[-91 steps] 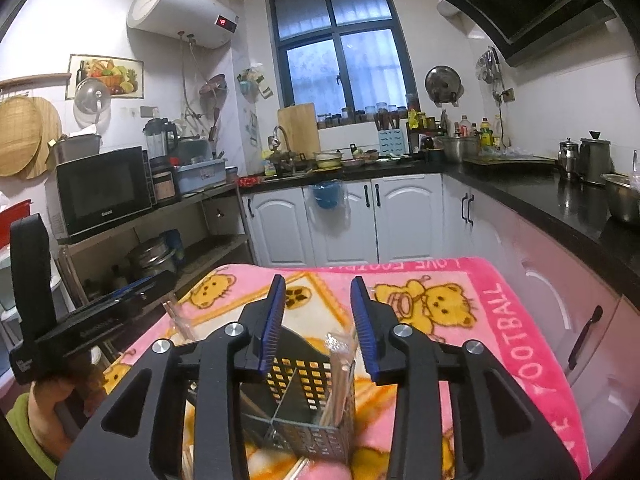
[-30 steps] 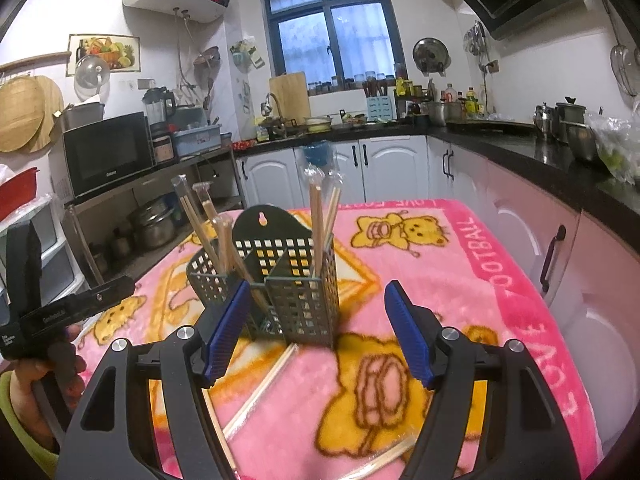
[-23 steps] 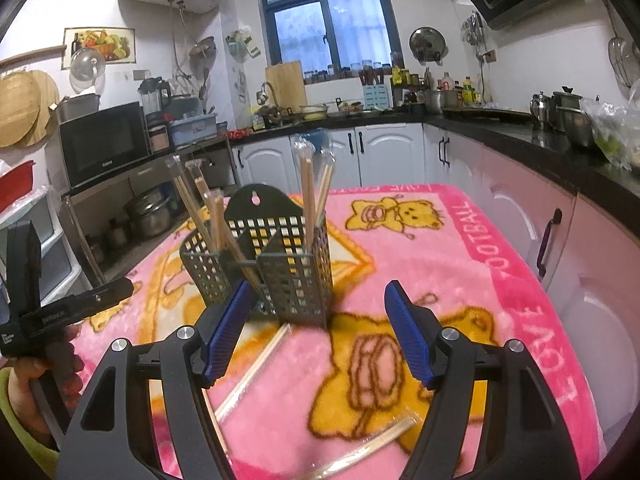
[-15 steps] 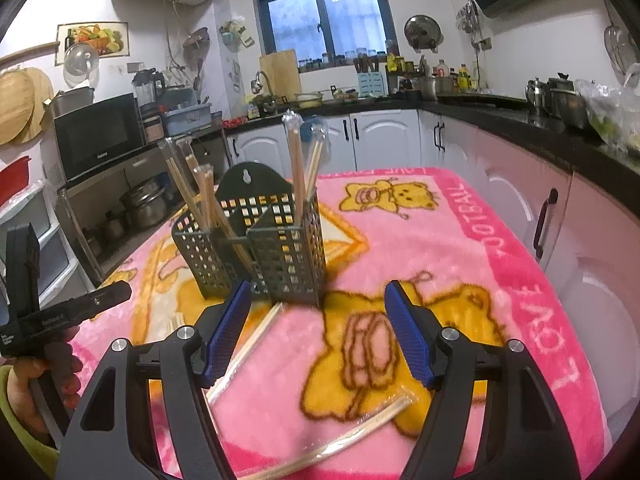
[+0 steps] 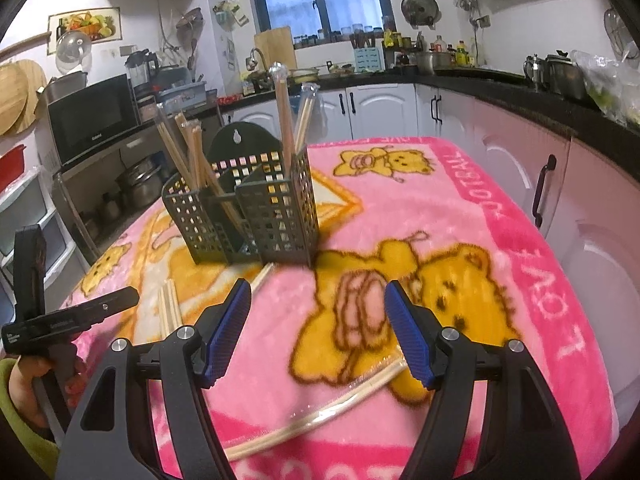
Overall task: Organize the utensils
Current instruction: 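Move both open tools back toward the remaining chopsticks on the blanket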
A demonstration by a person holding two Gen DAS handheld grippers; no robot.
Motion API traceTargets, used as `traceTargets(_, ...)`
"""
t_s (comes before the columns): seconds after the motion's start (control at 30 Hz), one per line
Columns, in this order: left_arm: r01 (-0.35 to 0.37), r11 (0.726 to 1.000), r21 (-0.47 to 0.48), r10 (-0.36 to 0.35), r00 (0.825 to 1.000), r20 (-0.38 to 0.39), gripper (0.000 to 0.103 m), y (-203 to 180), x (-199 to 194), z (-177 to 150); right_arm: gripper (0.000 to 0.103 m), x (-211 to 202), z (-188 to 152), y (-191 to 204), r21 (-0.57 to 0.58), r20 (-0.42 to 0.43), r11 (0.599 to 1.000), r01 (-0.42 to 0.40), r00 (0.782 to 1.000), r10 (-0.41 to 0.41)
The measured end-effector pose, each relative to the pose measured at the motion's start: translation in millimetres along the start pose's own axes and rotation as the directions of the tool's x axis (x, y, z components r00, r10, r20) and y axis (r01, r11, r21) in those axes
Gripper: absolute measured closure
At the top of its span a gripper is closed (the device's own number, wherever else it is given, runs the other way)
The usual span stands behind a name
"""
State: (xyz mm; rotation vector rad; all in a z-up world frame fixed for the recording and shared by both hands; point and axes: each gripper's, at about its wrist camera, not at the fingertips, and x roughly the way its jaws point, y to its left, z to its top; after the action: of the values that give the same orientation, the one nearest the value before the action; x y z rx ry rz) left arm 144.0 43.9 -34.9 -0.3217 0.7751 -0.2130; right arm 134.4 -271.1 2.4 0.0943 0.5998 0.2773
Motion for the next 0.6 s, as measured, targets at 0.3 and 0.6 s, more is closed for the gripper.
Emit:
traceTargets(0.3,0.024,0.999,-0.028,-0.026,0.997,-0.077,0.042,5.7,12.6,-11.1,0.036,1.7,-12.9,-15.9,0.046,-0.037,0.999,0.002,0.999,-0.001)
traceTargets(0.6,0.047,0.991,-0.127,-0.063,0.99,-0.124,0.075,26.4,30.6,-1.5,0.038,3.5,-18.9,-33.3,0.093,-0.057,0.996,0.019,0.998,-0.014)
